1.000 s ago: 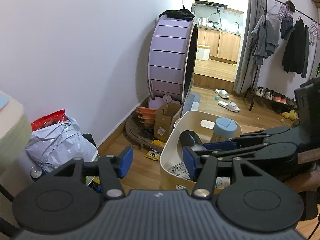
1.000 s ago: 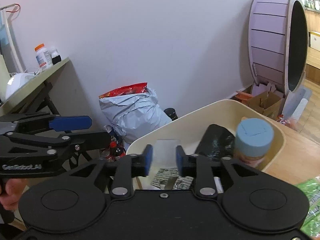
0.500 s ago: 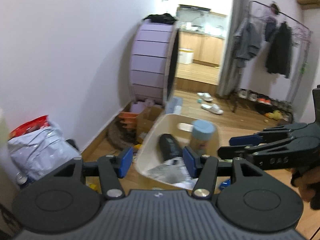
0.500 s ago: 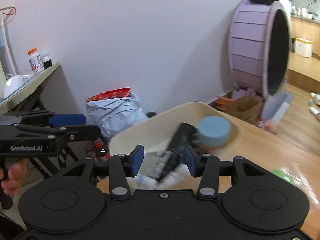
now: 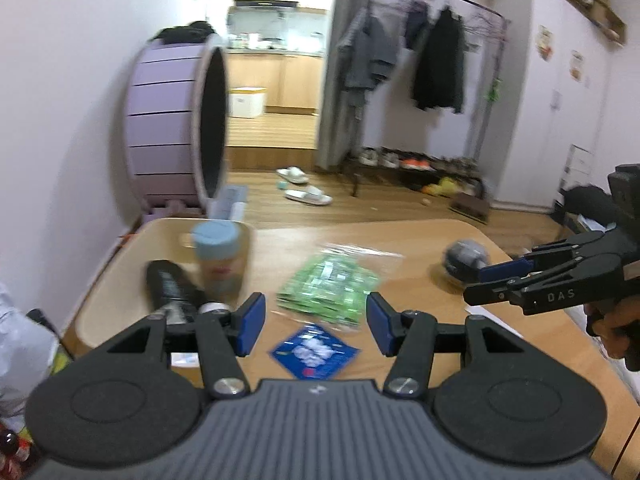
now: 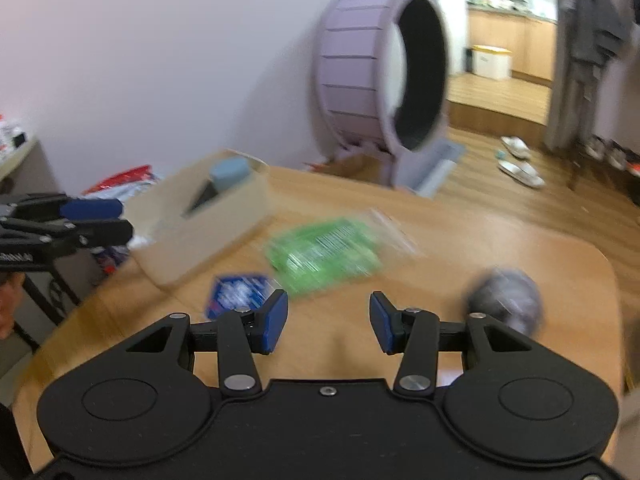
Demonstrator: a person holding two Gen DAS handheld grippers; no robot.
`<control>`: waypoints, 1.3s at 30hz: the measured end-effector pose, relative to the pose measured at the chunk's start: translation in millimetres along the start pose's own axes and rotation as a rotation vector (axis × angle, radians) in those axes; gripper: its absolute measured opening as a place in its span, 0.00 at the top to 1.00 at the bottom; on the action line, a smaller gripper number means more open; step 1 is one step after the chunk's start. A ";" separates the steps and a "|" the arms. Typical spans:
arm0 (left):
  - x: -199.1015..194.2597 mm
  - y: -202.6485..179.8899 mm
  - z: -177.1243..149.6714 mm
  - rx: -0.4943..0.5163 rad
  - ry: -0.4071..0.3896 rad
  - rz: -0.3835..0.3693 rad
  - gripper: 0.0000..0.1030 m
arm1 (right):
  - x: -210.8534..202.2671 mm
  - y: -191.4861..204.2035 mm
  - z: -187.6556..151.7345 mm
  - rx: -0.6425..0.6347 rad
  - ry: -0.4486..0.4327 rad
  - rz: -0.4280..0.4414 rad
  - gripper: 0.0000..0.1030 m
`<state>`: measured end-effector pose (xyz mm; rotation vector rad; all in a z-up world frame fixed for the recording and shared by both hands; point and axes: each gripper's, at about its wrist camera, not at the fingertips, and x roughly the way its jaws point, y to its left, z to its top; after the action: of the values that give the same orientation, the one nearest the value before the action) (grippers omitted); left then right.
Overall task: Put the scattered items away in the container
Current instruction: 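Move the right gripper to the black ball and grasp it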
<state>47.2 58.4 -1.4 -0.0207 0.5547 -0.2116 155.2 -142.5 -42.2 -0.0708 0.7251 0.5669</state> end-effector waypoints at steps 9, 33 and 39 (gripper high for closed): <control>20.0 -39.4 -11.2 0.059 0.036 -0.118 0.47 | -4.1 -41.6 -42.3 0.076 0.040 -0.106 0.56; 40.2 -60.8 -12.2 0.041 0.038 -0.160 0.46 | 48.1 -102.4 -20.1 0.062 -0.086 -0.165 0.20; 39.7 -57.5 -12.6 0.036 0.040 -0.145 0.46 | 58.3 -100.5 -20.8 0.043 -0.083 -0.165 0.20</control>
<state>62.4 -5.5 -28.3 -0.0221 0.5893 -0.3639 229.5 -205.8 -108.6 -0.0660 0.6433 0.3943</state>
